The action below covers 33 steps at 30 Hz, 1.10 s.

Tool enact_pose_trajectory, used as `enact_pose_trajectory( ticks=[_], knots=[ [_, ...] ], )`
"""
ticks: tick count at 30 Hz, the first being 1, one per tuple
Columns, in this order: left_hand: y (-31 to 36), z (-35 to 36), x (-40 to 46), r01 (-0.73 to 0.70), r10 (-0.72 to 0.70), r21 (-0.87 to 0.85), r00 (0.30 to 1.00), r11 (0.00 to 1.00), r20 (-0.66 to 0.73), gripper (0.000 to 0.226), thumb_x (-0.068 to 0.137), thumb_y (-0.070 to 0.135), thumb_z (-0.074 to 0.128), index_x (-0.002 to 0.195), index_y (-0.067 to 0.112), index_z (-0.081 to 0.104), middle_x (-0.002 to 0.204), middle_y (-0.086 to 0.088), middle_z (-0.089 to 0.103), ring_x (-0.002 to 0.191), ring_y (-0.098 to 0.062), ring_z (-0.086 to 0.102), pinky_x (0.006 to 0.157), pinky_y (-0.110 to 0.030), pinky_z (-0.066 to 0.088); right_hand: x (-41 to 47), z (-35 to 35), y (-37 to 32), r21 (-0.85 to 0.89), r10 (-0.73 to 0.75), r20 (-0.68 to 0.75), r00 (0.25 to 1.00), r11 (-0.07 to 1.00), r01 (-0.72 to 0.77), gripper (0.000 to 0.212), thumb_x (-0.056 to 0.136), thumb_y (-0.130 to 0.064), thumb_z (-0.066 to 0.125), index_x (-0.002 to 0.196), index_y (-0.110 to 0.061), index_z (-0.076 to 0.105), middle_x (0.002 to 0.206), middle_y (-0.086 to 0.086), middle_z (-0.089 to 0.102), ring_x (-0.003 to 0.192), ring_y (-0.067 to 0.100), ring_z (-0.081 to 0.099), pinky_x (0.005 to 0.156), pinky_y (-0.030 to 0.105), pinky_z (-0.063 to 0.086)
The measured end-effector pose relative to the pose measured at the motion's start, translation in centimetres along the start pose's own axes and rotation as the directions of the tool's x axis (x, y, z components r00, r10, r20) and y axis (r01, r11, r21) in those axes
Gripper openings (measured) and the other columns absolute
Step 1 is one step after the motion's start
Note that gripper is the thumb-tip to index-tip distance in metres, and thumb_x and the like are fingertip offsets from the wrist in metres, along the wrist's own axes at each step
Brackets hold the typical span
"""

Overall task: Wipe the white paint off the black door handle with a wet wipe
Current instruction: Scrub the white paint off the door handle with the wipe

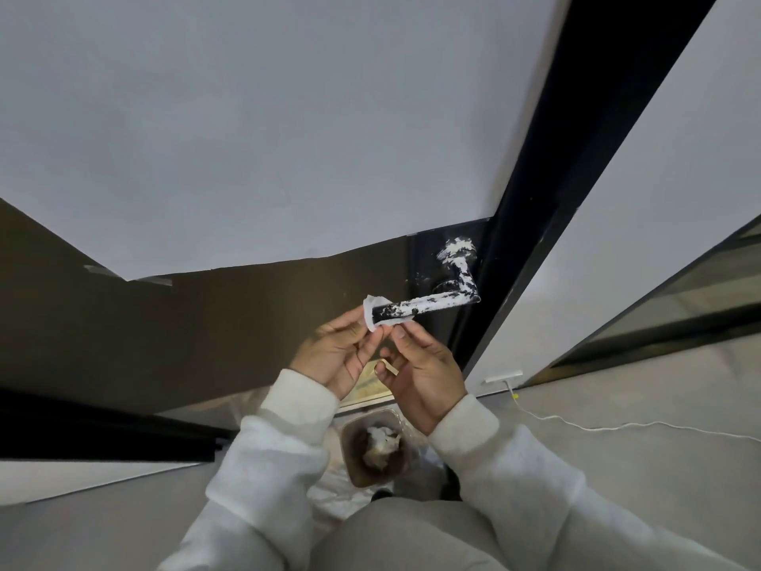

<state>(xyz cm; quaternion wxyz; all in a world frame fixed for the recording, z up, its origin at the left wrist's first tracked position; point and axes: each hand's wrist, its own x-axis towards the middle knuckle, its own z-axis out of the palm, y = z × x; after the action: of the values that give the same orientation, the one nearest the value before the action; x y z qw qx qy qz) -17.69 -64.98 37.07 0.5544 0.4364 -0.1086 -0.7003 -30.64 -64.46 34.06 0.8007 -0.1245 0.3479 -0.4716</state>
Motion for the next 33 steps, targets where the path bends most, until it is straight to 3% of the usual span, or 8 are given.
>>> enact_pose_trajectory(
  ticks=[5, 10, 14, 18, 23, 25, 29, 33],
  knots=[
    [-0.4, -0.5, 0.0, -0.153, 0.158, 0.104, 0.987, 0.983, -0.042, 0.026, 0.090, -0.011, 0.053, 0.098, -0.002, 0.075, 0.096, -0.013, 0.077, 0.077, -0.016, 0.074, 0.066, -0.019, 0.059, -0.5, 0.9, 0.4, 0.021, -0.011, 0.039, 0.999, 1.000, 0.010, 0.017, 0.085, -0.015, 0.067, 0.100, -0.012, 0.075, 0.086, 0.002, 0.066, 0.071, 0.011, 0.056, 0.065, 0.025, 0.048],
    [1.5, 0.2, 1.1, -0.105, 0.090, 0.320, 0.994, 0.942, 0.063, 0.027, 0.097, -0.010, 0.044, 0.103, -0.003, 0.069, 0.093, -0.012, 0.076, 0.080, -0.016, 0.071, 0.065, -0.020, 0.058, -0.1, 0.8, 0.4, 0.033, -0.058, -0.043, 0.997, 0.998, 0.059, 0.021, 0.090, -0.005, 0.062, 0.108, -0.010, 0.072, 0.087, 0.004, 0.066, 0.069, 0.009, 0.055, 0.062, 0.024, 0.049],
    [1.7, 0.5, 0.9, -0.218, 0.173, 0.477, 0.975, 0.851, 0.137, 0.030, 0.099, -0.006, 0.045, 0.099, 0.005, 0.074, 0.098, -0.012, 0.076, 0.086, -0.016, 0.070, 0.071, -0.021, 0.056, -0.2, 0.7, 0.5, 0.082, -0.041, -0.077, 0.996, 0.996, 0.047, 0.024, 0.096, 0.002, 0.055, 0.111, -0.011, 0.069, 0.082, 0.002, 0.063, 0.068, 0.011, 0.056, 0.061, 0.026, 0.048],
    [1.2, 0.4, 1.2, -0.363, 0.255, 0.700, 0.932, 0.615, 0.259, 0.032, 0.100, 0.005, 0.048, 0.105, 0.018, 0.077, 0.102, -0.012, 0.074, 0.085, -0.024, 0.066, 0.075, -0.039, 0.054, -0.1, 0.6, 0.2, 0.125, -0.054, -0.079, 0.995, 0.990, 0.063, 0.028, 0.096, 0.003, 0.053, 0.112, -0.014, 0.071, 0.080, 0.001, 0.060, 0.069, 0.012, 0.054, 0.062, 0.027, 0.045],
    [1.4, 1.3, 1.5, -0.382, 0.244, 0.794, 0.923, 0.472, 0.299, 0.030, 0.098, 0.014, 0.053, 0.106, 0.029, 0.077, 0.101, 0.000, 0.076, 0.096, -0.023, 0.069, 0.092, -0.055, 0.055, -0.2, -0.1, 0.0, 0.131, -0.069, -0.085, 0.994, 0.988, 0.080, 0.033, 0.096, 0.003, 0.054, 0.119, -0.014, 0.070, 0.078, 0.000, 0.060, 0.068, 0.013, 0.054, 0.063, 0.028, 0.044],
    [1.0, 0.9, 0.7, -0.438, 0.324, 0.814, 0.888, 0.381, 0.326, 0.029, 0.095, 0.009, 0.061, 0.109, 0.030, 0.076, 0.104, 0.004, 0.077, 0.099, -0.015, 0.070, 0.095, -0.049, 0.055, -0.3, -0.1, 0.2, 0.117, -0.059, -0.072, 0.996, 0.991, 0.067, 0.031, 0.096, 0.003, 0.054, 0.118, -0.013, 0.070, 0.080, 0.000, 0.061, 0.068, 0.013, 0.055, 0.062, 0.027, 0.045],
    [0.9, -0.2, 0.0, -0.582, 0.492, 0.808, 0.731, 0.089, 0.473, 0.026, 0.087, 0.009, 0.073, 0.110, 0.020, 0.075, 0.114, 0.008, 0.073, 0.110, -0.004, 0.068, 0.100, -0.036, 0.053, -0.7, 0.3, 0.4, 0.100, -0.019, -0.058, 0.998, 0.995, 0.025, 0.029, 0.097, 0.003, 0.054, 0.118, -0.008, 0.069, 0.086, 0.003, 0.062, 0.069, 0.013, 0.054, 0.061, 0.027, 0.045],
    [0.9, -0.1, -0.3, -0.590, 0.541, 0.795, 0.626, -0.142, 0.561, 0.023, 0.085, 0.013, 0.076, 0.108, 0.016, 0.077, 0.112, 0.009, 0.072, 0.106, -0.001, 0.068, 0.102, -0.026, 0.049, -1.4, -0.8, 0.9, -0.011, 0.127, -0.152, 0.980, 0.991, -0.130, 0.025, 0.097, 0.002, 0.055, 0.118, -0.005, 0.068, 0.104, 0.012, 0.067, 0.072, 0.019, 0.053, 0.061, 0.029, 0.045]
  ],
)
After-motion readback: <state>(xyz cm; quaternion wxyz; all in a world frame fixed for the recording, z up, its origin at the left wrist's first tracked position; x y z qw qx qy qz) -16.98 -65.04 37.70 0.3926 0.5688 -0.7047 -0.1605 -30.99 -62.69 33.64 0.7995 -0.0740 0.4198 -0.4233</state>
